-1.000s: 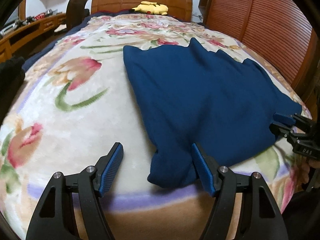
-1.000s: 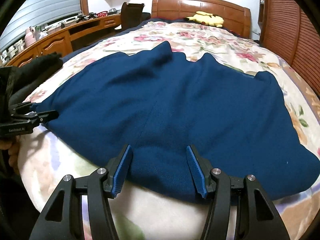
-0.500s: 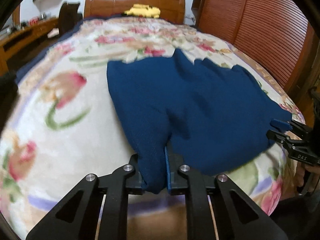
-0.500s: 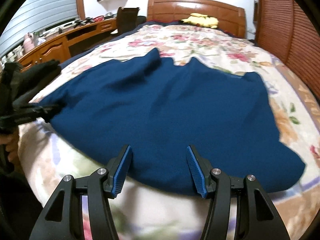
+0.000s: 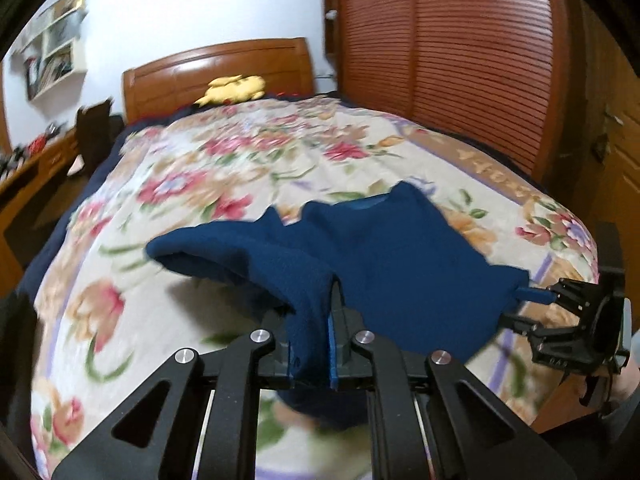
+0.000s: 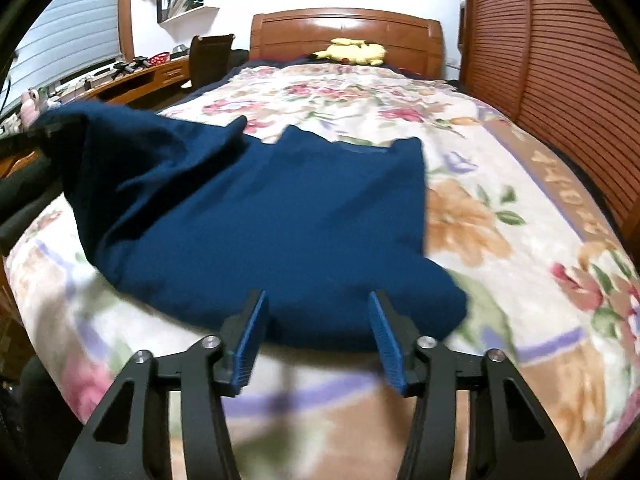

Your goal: Fold large clothes

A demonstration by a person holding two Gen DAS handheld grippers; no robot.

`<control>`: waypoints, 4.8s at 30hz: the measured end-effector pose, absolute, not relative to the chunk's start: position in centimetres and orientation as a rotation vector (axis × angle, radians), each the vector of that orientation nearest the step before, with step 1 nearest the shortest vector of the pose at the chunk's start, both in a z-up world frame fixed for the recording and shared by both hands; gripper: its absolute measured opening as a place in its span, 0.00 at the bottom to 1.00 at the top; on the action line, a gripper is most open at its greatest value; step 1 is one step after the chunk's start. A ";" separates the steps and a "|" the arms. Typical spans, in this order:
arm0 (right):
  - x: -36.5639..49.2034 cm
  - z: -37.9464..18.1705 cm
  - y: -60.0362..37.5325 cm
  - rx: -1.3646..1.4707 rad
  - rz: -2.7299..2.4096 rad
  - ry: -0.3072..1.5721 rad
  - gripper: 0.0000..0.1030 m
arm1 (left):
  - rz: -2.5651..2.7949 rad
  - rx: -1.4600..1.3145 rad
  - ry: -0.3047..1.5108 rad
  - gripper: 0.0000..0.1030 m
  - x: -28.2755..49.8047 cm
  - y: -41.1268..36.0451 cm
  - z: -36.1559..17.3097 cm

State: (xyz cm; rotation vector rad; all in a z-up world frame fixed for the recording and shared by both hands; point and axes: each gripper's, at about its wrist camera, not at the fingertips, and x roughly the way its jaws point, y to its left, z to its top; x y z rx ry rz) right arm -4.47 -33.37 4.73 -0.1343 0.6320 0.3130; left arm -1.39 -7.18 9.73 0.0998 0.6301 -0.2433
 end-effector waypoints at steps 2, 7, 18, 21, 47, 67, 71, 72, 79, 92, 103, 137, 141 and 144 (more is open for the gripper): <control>-5.0 4.4 -34.6 -0.141 0.286 0.636 0.49 | -0.265 0.131 0.623 0.11 -0.9 -9.6 10.2; -6.1 4.8 -37.9 -0.090 0.255 0.622 0.48 | -0.330 0.200 0.621 0.10 0.1 -16.1 10.8; -7.4 4.2 -41.7 -0.038 0.144 0.630 0.42 | -0.459 0.313 0.697 0.10 0.1 -26.6 7.1; -7.5 4.4 -41.8 -0.031 0.144 0.629 0.42 | -0.477 0.297 0.754 0.10 0.3 -26.2 5.1; -7.8 8.6 -40.3 0.034 0.278 0.453 0.43 | -0.364 0.084 0.591 0.81 -5.2 -12.0 6.7; -1.5 5.6 -34.6 0.009 0.349 0.626 0.59 | -0.270 0.028 0.612 0.81 -6.6 -4.9 3.6; -0.6 5.1 -34.3 -0.008 0.356 0.653 0.59 | -0.269 0.031 0.614 0.81 -6.9 -4.5 3.5; -0.5 4.9 -34.3 -0.011 0.360 0.660 0.59 | -0.268 0.033 0.615 0.81 -6.9 -4.4 3.5; -1.0 5.6 -33.5 -0.026 0.382 0.654 0.29 | -0.268 0.037 0.618 0.81 -6.9 -4.4 3.5; -3.5 6.6 -33.9 -0.054 0.352 0.524 0.17 | -0.268 0.049 0.616 0.81 -7.0 -4.6 3.5; -3.1 4.5 -38.0 -0.031 0.247 0.535 0.16 | -0.281 0.065 0.614 0.81 -5.5 -5.6 3.3; -2.8 0.5 -37.8 -0.024 0.241 0.563 0.51 | -0.335 0.113 0.707 0.81 20.0 -9.4 1.3; -2.4 0.1 -38.4 0.022 0.255 0.564 0.54 | -0.303 0.130 0.767 0.81 22.7 -9.7 -0.5; -2.2 -0.2 -38.4 0.041 0.256 0.568 0.54 | -0.318 0.081 0.811 0.81 24.0 -9.6 -1.9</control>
